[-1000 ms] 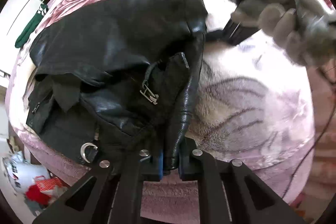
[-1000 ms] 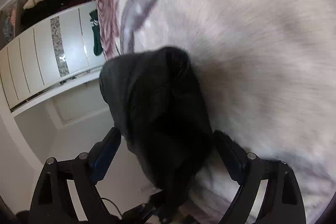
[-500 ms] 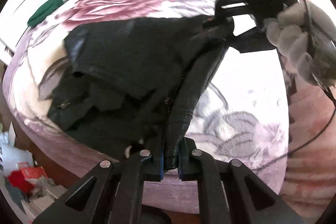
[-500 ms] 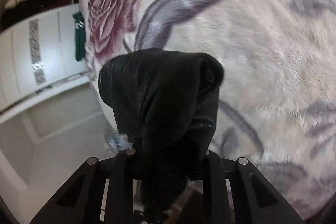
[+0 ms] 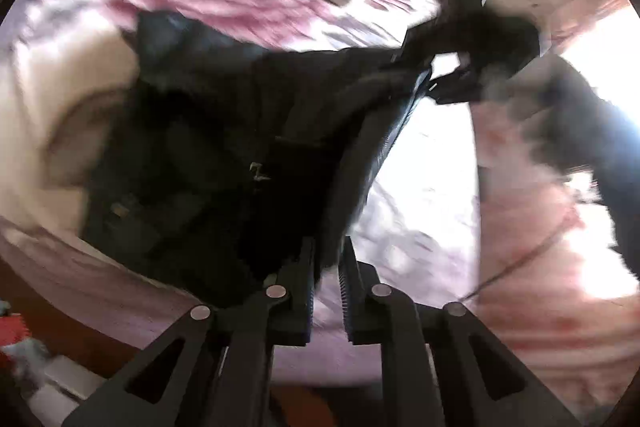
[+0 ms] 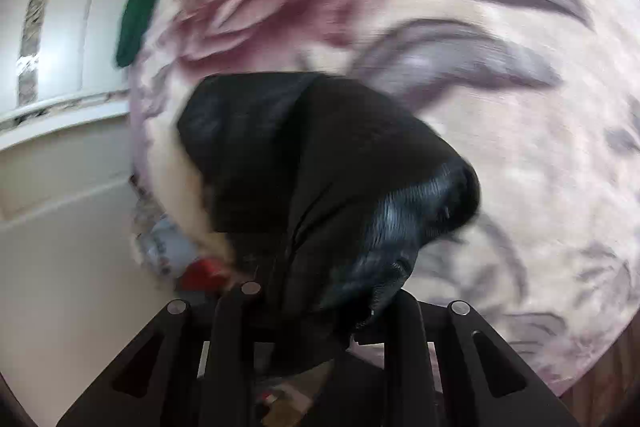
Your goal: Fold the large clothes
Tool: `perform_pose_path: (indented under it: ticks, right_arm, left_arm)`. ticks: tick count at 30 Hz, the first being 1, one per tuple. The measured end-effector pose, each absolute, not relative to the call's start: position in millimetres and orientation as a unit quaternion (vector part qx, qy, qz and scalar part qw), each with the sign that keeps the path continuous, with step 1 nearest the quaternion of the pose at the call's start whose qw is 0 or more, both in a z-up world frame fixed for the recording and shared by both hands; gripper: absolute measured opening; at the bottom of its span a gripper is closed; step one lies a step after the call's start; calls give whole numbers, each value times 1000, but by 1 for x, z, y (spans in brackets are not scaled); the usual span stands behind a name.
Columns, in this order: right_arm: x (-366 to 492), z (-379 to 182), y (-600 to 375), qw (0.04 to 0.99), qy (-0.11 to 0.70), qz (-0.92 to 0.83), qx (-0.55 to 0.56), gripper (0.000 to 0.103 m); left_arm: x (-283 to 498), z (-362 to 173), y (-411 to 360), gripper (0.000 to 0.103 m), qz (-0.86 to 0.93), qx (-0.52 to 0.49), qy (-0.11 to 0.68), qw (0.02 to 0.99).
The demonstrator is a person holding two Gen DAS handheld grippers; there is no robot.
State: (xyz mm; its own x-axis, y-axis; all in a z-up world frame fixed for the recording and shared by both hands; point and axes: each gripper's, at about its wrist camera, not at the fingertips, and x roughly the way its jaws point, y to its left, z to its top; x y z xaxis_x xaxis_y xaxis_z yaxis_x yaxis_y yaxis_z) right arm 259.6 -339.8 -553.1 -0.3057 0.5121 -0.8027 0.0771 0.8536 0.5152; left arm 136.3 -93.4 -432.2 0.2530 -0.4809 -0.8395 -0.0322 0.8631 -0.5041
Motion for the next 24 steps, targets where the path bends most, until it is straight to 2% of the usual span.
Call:
perform_pose_path:
  ticks: [3,5,7,8,9,12,16,19,20,21,22,23,24]
  right_arm:
    - [246,-601,-418,555,785,116,247,23]
    - [237,-635,-455,556,774,83,290,25]
    - [231,-665,-472,552,763,86,324,39]
    - [228,-673,-478,551,758,84,339,53]
    - [224,-680,-485,550,749,80,360,61]
    - [205,-680,-500,561,712,63,417,72]
    - [172,-660,-513,595,661,48,456,72]
    - [156,-661,-508,598,631,54,492,72]
    - [155,-663,-504,602,629,53,490,65]
    - [154,-665,-502,609,625,48,486,44]
    - [155,-667,-500,613,625,40,482,35]
    - [156,-668,-501,617,623,29,480,30]
    - [157,-666,-499,620,618,22,483,25]
  left_arm:
    - [134,-436,-87,12,-179,-225,617,733]
    - [142,-440,-74,23,-181,-218,633,720]
    - [157,-448,-60,49,-172,-212,646,713]
    - [165,-452,-52,51,-165,-208,649,713]
    - [182,-457,-38,51,-149,-198,650,718]
    - [224,-468,-6,51,-114,-188,641,736]
    - [295,-510,32,51,-71,-210,632,742]
    - [337,-550,27,50,-67,-212,645,732]
    - [345,-562,28,50,-68,-218,648,726]
    - [348,-573,26,40,-74,-233,649,721]
    - [349,-580,22,13,-78,-255,642,719]
    - [346,-578,22,13,-74,-259,639,721]
    - [342,-571,20,8,-69,-256,629,731]
